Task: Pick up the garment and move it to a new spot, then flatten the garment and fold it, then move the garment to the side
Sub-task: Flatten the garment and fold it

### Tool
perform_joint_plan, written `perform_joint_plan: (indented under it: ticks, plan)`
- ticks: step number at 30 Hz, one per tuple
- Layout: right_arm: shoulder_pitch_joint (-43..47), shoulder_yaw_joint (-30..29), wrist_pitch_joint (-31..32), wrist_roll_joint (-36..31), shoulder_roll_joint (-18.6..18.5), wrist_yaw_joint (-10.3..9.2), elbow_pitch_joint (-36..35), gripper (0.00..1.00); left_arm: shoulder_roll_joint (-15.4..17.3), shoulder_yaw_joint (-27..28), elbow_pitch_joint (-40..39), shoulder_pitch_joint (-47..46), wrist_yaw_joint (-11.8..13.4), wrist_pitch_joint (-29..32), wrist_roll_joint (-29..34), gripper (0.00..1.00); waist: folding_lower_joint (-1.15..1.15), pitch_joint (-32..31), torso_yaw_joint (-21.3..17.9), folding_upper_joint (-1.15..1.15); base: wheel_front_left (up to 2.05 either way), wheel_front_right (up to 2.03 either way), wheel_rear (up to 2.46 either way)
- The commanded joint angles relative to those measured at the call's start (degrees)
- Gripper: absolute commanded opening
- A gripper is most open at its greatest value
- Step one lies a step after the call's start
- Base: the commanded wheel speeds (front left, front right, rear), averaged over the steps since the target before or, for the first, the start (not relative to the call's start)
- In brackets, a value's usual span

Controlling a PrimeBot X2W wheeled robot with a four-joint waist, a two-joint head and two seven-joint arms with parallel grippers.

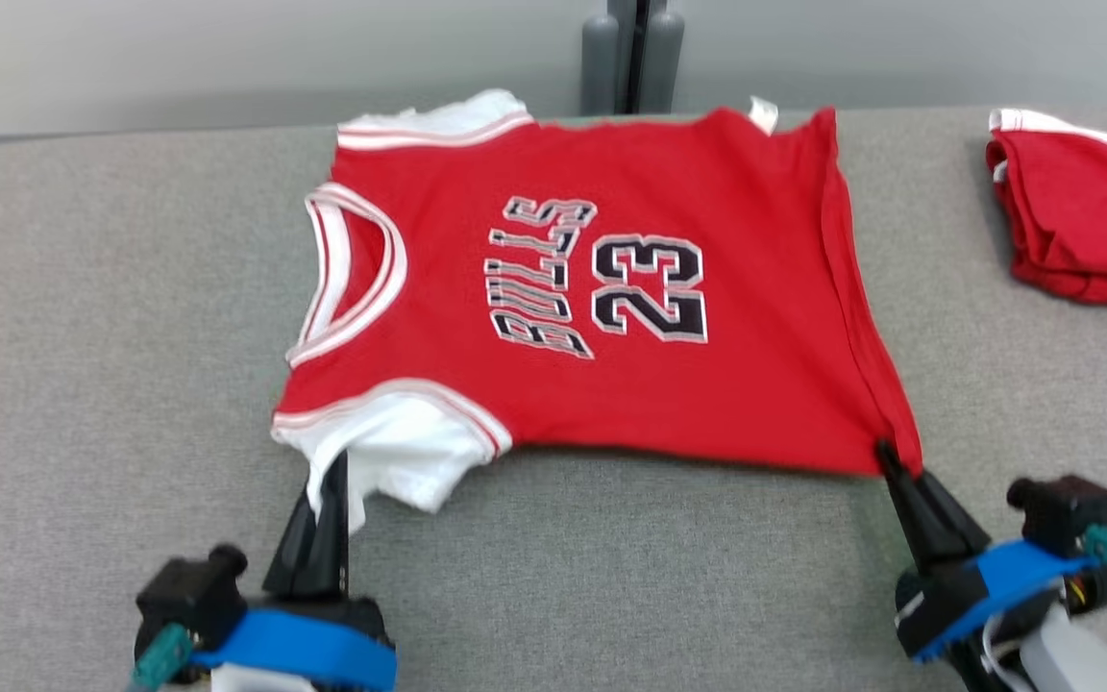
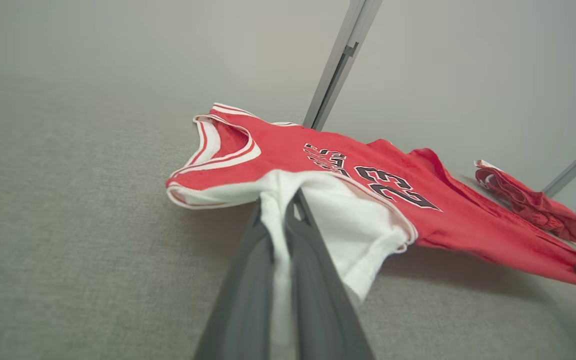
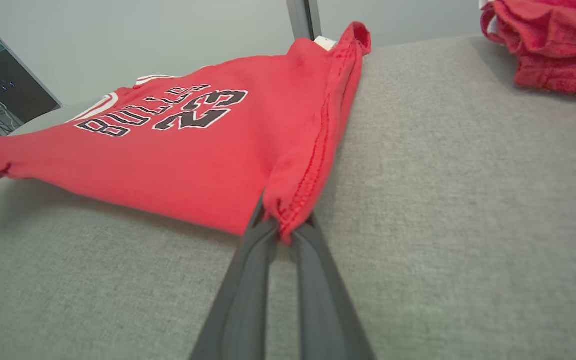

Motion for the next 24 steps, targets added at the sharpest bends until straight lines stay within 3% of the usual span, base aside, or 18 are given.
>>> perform_joint_plan:
  ticks: [1, 13, 24]
  plan:
    - [2.49, -0.38, -0.15, -0.52, -0.4, 0.01, -0.4, 0.0, 0.19, 0.0, -0.47, 1.88, 0.38, -0.25, -0.13, 0.0, 0.01, -0.99, -0.27, 0.02, 0.0, 0.0, 0.0]
    - [18.7, -5.82, 3.62, -2.79, 0.93, 0.01, -8.59, 0.0, 0.85, -1.92, -6.23, 13.7, 1.92, 1.68, -1.28, 0.0, 0.01, -5.98, 0.87, 0.02, 0.0, 0.0, 0.0]
    - [20.9, -8.6, 9.06, -4.87, 2.42, 0.01, -13.3, 0.0, 1.32, -2.96, -5.49, 11.88, 1.22, 3.58, -1.75, 0.0, 0.01, -5.81, 0.55, 0.02, 0.0, 0.0, 0.0]
